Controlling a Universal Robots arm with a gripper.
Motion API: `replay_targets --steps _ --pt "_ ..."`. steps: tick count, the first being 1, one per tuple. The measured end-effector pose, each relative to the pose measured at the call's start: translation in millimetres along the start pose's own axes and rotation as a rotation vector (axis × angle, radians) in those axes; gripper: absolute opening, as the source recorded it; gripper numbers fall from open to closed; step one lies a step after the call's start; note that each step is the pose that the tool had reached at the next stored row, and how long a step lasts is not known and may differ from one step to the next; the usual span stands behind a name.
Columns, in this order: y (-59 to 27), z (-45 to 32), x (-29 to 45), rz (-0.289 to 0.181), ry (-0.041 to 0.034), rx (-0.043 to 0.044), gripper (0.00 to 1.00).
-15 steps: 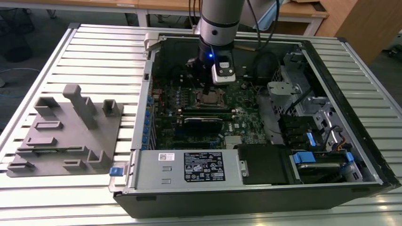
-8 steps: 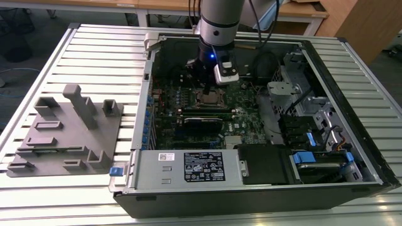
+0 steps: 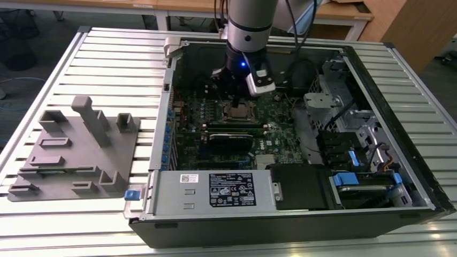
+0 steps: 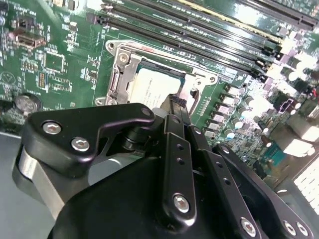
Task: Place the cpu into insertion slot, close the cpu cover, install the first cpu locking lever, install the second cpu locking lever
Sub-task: 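Close the cpu cover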
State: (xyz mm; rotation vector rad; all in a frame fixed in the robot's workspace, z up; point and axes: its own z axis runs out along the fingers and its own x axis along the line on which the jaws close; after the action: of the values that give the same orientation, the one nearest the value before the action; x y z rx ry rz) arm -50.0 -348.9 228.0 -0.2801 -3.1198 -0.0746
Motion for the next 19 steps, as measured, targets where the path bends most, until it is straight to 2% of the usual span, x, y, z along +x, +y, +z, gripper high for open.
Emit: replay_targets --steps 9,19 --pt "0.0 0.5 0.0 -0.114 -0.0032 -0.0038 0.11" --pt "0.0 0.5 0.0 -0.117 -0.0032 -0.0039 0.11"
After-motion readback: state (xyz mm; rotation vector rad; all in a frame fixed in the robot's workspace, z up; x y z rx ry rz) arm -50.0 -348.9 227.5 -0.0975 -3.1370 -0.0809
